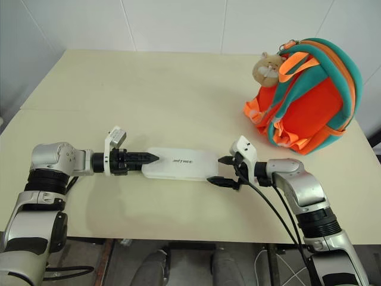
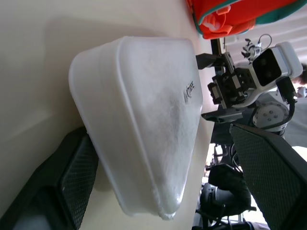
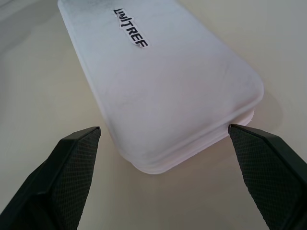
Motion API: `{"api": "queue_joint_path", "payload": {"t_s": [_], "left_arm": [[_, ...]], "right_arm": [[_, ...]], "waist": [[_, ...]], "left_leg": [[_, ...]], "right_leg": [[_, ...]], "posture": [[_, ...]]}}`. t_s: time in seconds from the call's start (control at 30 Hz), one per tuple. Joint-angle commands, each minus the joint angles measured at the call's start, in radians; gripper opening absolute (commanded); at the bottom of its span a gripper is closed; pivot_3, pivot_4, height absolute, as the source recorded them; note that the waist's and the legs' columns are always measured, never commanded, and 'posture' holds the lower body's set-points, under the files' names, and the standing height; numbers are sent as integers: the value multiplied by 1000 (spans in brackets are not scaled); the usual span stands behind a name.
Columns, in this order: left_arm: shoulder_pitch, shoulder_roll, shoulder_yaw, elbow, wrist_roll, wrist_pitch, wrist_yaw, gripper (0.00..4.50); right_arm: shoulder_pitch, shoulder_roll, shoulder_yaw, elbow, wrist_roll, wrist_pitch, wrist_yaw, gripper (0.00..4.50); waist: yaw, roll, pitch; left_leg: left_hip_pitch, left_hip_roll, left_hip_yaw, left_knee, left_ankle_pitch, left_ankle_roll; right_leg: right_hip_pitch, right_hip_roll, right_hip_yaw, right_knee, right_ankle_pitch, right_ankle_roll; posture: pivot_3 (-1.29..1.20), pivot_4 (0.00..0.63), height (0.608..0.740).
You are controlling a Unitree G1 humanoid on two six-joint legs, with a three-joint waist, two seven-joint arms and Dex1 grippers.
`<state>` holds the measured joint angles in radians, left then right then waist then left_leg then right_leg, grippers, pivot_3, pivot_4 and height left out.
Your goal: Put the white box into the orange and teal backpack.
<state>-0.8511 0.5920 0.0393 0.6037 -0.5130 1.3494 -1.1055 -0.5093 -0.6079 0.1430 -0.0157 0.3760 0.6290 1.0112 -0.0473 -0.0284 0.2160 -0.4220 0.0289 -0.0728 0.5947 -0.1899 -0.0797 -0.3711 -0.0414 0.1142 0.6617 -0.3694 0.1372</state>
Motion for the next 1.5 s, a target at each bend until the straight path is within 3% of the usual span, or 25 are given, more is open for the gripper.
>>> {"api": "queue_joint_path", "payload": {"t_s": [0.03,0.37,0.47,0.67,0.77,0.93,1.17,1.33,1.5], "left_arm": [[10,-44,-32,22,-5,2,12,4479],[8,-67,-99,28,2,1,-41,4479],[7,-60,-121,17,-3,16,-62,3872],[2,-50,-135,16,-15,30,-84,1990],[0,-65,-111,19,-20,25,-59,1307],[9,-110,-33,-27,-66,36,-16,1295],[31,-139,121,-92,-88,-118,70,1295],[94,-100,140,-102,-62,-204,82,1295],[147,-117,138,-118,-61,-252,109,1295]], "right_arm": [[-9,8,-17,-20,7,-27,5,4500],[26,-11,-23,-30,-7,-56,7,4500],[40,-28,-34,-33,-7,-66,9,4500],[90,-52,-60,-56,-3,-77,-4,4500],[121,-51,-71,-88,7,-69,-16,4500],[171,-48,-111,-158,36,-44,-57,4500],[220,-36,-344,-258,89,37,-263,4500],[247,-43,-532,-297,80,53,-422,4500],[97,-11,-521,-161,4,-12,-568,4500]], "waist": [[6,0,0],[19,0,0],[17,0,0],[17,0,0],[17,0,0],[19,0,0],[17,0,0],[17,0,0],[12,0,0]], "left_leg": [[0,0,0,0,0,0],[0,-1,0,0,0,0],[0,-1,0,0,0,0],[0,0,0,-1,0,0],[0,0,0,0,0,0],[0,-1,0,0,0,0],[-1,0,0,0,0,0],[-1,0,0,-1,0,0],[-1,0,1,-2,0,0]], "right_leg": [[0,0,0,0,0,0],[1,0,0,-1,0,0],[1,0,0,-1,0,0],[0,0,0,-2,0,0],[1,0,0,-1,0,0],[1,0,0,-1,0,1],[0,-1,0,-1,0,1],[0,-1,0,-2,0,1],[-1,-1,1,-2,0,0]], "posture": [[0,150,740],[0,150,740],[0,150,740],[0,150,740],[0,150,740],[0,150,740],[0,150,740],[0,150,740],[0,150,740]]}}
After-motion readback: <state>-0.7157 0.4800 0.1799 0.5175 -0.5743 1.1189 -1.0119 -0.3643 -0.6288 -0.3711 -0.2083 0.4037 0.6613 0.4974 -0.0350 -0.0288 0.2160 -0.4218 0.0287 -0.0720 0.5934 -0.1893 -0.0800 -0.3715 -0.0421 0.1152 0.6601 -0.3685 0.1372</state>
